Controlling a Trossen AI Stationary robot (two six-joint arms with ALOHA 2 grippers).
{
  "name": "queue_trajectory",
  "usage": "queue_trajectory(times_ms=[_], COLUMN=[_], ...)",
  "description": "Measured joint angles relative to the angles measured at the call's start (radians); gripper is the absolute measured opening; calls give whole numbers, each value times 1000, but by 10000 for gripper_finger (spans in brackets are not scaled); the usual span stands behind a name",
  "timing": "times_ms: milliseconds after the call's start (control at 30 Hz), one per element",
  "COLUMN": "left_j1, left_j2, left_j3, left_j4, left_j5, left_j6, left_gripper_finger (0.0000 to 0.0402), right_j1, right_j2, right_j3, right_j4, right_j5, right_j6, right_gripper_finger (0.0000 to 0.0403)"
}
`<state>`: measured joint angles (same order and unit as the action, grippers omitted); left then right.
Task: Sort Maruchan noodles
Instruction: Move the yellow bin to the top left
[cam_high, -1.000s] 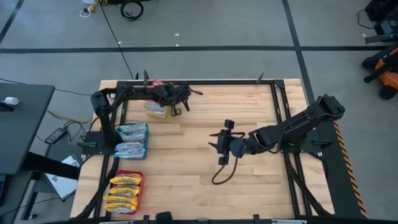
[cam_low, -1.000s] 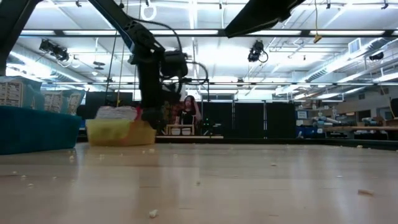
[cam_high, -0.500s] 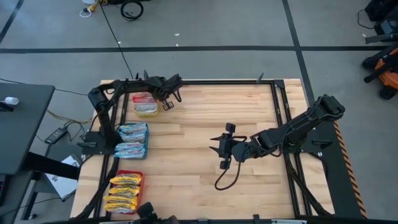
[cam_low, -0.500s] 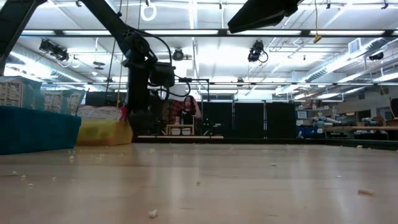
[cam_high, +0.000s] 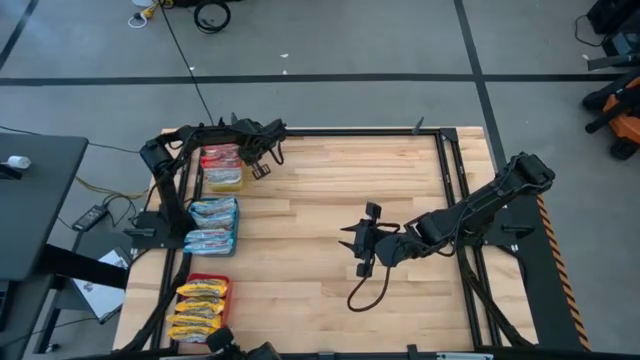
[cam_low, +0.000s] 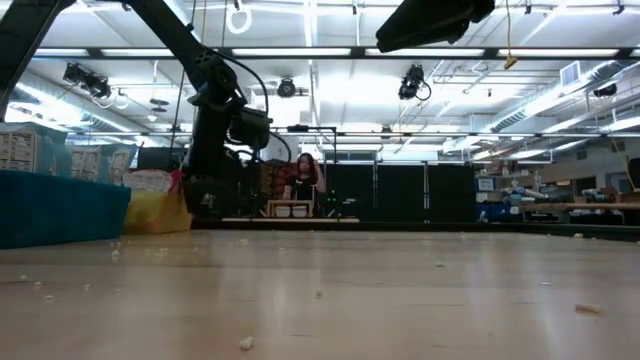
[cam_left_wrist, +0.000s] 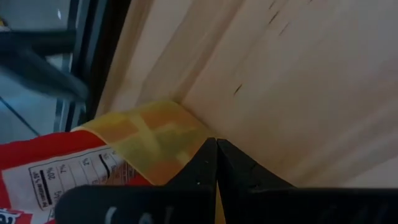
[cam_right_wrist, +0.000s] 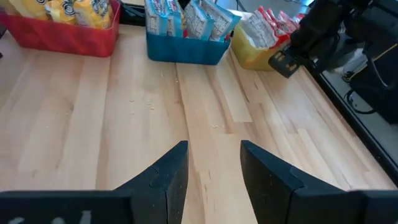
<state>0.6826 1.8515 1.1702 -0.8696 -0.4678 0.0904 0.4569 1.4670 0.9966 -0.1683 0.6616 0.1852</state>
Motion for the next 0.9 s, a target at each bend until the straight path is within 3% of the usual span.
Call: queue_trajectory(times_ms=[300, 433, 567, 700, 767, 900], left_j1=[54, 46, 24, -12, -31, -82], left_j2=[0, -37, -150, -326, -405, -465], left_j3=[0, -1, -1, -56, -116, -230], left_j4=[-38, -46, -52, -18, -15, -5], left_j5=[-2, 56, 191, 325, 333, 255], left_j6=[4, 7, 3, -34, -78, -140], left_gripper_finger=[8, 8, 8, 8, 8, 8], right_j1=[9, -17, -90, -142, -153, -160], right_j2=[1, 1, 1, 1, 1, 1], right_j3=[0, 0, 0, 0, 0, 0], right_j4=[-15, -14, 4, 17, 17, 34], right_j5=[-2, -123, -284, -349, -354, -357], right_j6=[34, 9, -19, -44, -54, -86], right_gripper_finger=[151, 151, 148, 133, 124, 109])
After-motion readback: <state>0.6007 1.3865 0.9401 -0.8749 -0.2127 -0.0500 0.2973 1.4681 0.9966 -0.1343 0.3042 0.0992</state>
